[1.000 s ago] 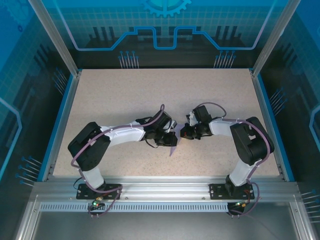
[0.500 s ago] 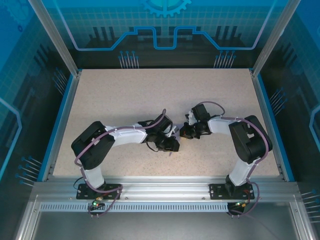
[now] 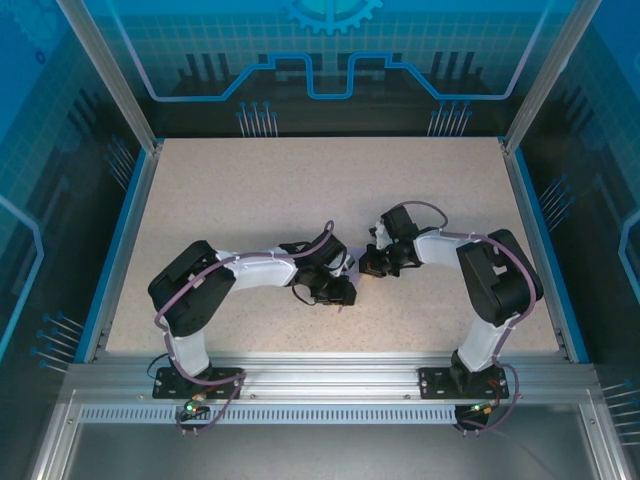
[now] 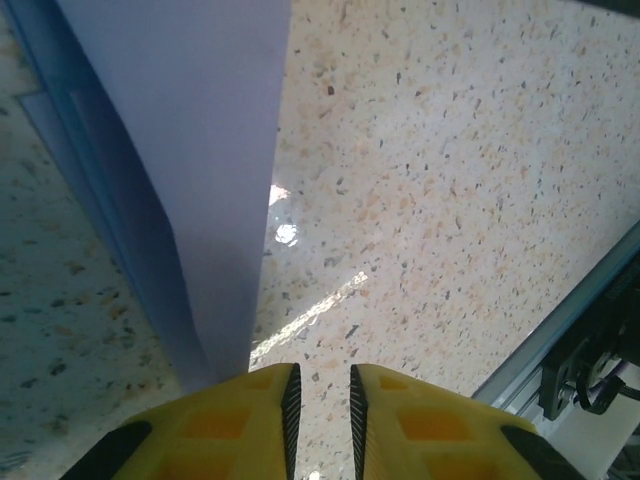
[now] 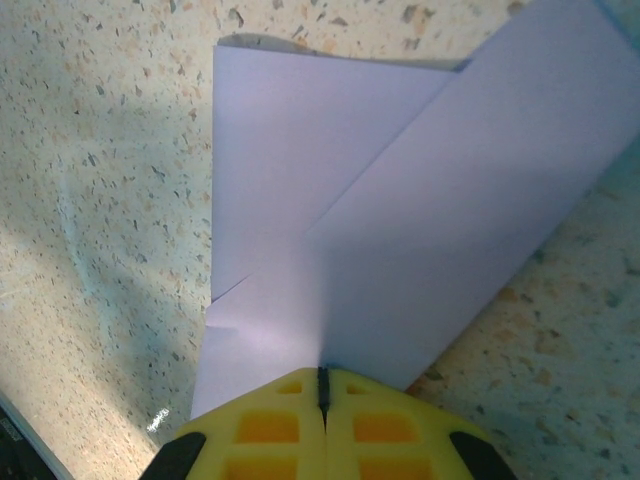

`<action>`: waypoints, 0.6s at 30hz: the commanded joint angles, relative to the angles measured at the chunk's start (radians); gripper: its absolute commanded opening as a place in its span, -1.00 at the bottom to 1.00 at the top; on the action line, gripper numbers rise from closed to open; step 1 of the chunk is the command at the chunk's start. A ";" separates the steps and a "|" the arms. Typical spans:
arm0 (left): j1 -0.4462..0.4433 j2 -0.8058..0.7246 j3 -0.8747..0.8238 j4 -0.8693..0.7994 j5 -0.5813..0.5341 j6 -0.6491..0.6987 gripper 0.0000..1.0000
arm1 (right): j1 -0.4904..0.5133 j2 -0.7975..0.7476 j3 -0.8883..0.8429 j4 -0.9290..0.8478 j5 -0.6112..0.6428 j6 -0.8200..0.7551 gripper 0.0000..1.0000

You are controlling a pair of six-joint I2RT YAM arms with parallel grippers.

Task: Fold a paper plane with a square sheet of paper (fold left side to right side)
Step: Fold the wing for the fifth time at the center of the table.

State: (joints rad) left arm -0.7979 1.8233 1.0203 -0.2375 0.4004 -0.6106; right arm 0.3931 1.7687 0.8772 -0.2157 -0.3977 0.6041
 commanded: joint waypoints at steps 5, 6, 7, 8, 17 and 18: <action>-0.003 0.018 0.021 -0.037 -0.037 0.021 -0.52 | 0.013 0.065 -0.003 -0.123 0.108 -0.029 -1.00; -0.003 0.019 0.021 -0.037 -0.039 0.021 -0.51 | 0.013 0.066 -0.004 -0.126 0.110 -0.030 -1.00; -0.003 0.020 0.021 -0.037 -0.038 0.021 -0.52 | 0.013 0.067 -0.004 -0.130 0.112 -0.032 -1.00; -0.003 0.022 0.019 -0.037 -0.036 0.019 -0.51 | 0.013 0.067 -0.003 -0.132 0.113 -0.032 -1.00; -0.003 0.031 0.009 -0.025 -0.022 0.013 -0.51 | 0.013 0.069 -0.004 -0.141 0.116 -0.035 -1.00; -0.003 0.031 0.008 -0.024 -0.022 0.012 -0.51 | 0.014 0.069 -0.003 -0.142 0.115 -0.035 -1.00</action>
State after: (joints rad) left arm -0.7979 1.8339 1.0203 -0.2413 0.3817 -0.6033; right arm 0.3939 1.7790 0.8970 -0.2470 -0.3946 0.5831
